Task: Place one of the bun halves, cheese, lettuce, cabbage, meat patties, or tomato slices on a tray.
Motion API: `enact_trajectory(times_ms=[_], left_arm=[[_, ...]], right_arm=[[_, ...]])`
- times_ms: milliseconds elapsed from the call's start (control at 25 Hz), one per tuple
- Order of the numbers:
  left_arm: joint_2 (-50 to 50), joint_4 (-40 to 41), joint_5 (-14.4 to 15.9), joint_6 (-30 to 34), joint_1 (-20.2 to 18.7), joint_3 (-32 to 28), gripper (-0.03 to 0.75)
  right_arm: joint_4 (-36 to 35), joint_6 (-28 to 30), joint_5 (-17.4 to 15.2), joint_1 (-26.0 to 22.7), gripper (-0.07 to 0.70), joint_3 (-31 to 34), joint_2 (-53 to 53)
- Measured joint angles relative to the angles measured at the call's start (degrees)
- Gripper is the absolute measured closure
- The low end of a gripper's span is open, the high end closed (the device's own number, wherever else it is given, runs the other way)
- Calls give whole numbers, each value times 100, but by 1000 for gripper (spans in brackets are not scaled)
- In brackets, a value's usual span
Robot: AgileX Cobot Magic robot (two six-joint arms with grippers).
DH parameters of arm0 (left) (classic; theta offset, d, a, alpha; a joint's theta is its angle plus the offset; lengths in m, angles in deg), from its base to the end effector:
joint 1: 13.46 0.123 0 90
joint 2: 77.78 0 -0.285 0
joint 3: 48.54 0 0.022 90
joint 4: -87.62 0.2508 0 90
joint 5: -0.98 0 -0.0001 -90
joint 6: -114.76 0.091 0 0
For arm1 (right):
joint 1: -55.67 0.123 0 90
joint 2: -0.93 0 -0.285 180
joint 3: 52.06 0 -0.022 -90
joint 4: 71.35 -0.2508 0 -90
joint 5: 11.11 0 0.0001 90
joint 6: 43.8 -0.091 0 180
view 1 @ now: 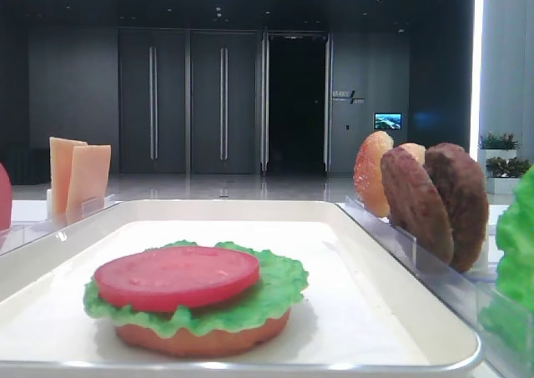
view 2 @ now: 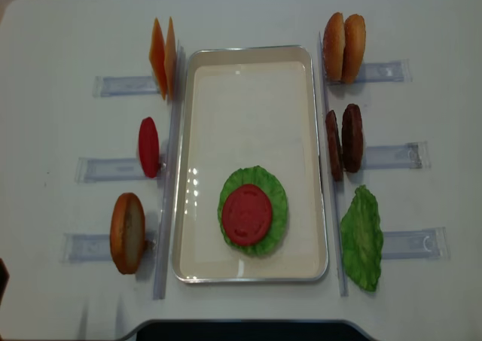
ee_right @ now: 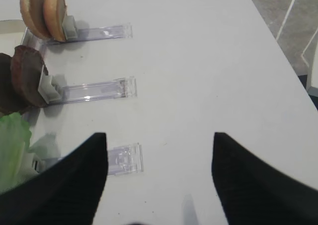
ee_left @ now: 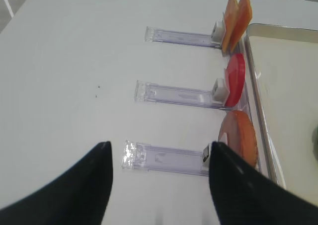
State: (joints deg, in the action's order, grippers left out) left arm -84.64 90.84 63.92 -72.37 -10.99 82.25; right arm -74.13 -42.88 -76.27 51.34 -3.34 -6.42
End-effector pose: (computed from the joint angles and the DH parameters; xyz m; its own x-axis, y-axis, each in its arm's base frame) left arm -0.0079 0.0042 0.2712 -0.4730 -0.1191 -0.8730 -0.1341 0.9890 -0.0622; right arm -0.0088 0.0047 0.2705 -0.5164 0.0435 -0.8552 0.0401 0.9988 0.0265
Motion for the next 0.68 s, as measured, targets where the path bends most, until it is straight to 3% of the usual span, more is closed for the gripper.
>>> enact_trajectory(times_ms=[680], left_arm=[[0, 0, 71, 0, 0, -65, 244]], right_arm=[[0, 0, 0, 0, 171, 0, 0]])
